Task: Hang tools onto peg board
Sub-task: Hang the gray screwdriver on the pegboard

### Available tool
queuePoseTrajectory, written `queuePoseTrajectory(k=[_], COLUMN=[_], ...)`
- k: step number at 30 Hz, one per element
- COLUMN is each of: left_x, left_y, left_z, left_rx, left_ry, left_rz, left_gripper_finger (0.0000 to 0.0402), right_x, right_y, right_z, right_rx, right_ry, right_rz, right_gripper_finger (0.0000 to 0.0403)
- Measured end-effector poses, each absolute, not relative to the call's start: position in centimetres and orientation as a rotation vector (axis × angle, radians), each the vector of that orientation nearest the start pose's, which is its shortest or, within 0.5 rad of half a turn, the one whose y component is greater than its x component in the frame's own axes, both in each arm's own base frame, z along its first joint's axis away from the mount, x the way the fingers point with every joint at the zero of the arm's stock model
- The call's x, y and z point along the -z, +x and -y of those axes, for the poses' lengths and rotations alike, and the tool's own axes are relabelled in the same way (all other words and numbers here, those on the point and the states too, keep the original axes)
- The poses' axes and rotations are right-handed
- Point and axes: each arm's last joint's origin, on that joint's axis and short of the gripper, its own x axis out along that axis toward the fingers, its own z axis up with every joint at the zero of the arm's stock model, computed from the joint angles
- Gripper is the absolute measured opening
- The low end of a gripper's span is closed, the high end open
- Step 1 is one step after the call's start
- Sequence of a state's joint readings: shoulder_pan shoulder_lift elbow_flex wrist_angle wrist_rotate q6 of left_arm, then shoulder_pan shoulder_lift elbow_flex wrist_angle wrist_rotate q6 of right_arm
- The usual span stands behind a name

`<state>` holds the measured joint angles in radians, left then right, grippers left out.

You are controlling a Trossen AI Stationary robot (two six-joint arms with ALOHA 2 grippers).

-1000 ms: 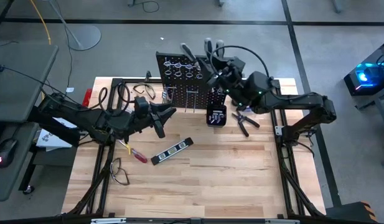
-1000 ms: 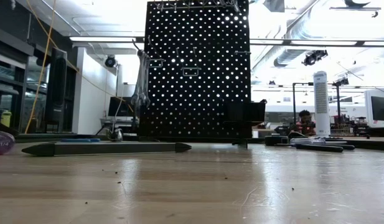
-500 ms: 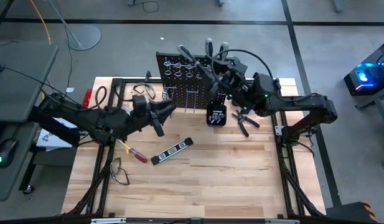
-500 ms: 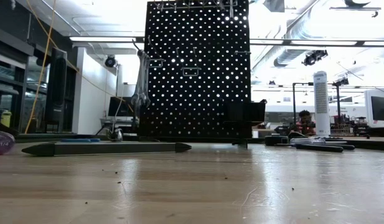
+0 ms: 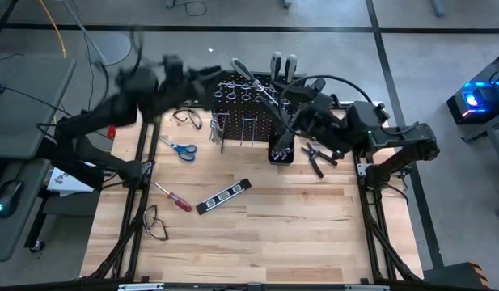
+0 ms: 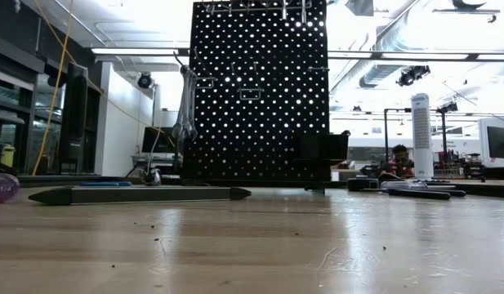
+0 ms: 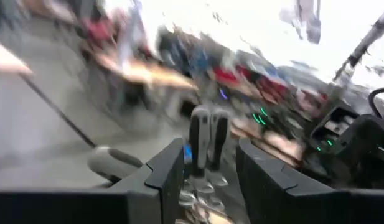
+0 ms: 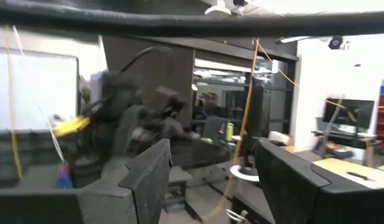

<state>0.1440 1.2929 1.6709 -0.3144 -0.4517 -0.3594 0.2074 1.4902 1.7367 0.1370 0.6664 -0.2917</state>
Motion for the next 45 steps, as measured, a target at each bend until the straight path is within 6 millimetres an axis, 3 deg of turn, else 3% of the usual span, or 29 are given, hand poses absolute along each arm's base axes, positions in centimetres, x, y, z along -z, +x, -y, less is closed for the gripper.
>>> queuePoseTrajectory(k=[6,15,34,39,45], left_x=[-50.1,-48.5,-48.9,-49.4,-49.1], left_y=[25.5,26.5,27.2,26.3,26.2], left_z=[-9.1,-13.5,-14.2,-13.7,-13.2], left_rx=[-0.563,-0.602,-0.617,-0.619,-0.612], left_ry=[-0.498,-0.693,-0.691,-0.620,-0.592], left_rz=[-0.127,-0.139,-0.043,-0.063,-0.114], left_gripper_finger=[0.0129,0.0129,0.0129,0.0129,0.0160], right_x=[-52.1,-52.0,-51.9,-51.9,-51.9], right_y=[29.4,28.6,28.3,28.3,28.3], right_z=[-6.5,-8.5,-9.1,-9.1,-9.1], right_rx=[0.534,0.620,0.638,0.638,0.638], right_ry=[-0.156,-0.187,-0.224,-0.225,-0.222], right_rz=[0.201,0.138,0.112,0.112,0.113], right_gripper_finger=[0.0222,0.0222,0.0222,0.0222,0.0222])
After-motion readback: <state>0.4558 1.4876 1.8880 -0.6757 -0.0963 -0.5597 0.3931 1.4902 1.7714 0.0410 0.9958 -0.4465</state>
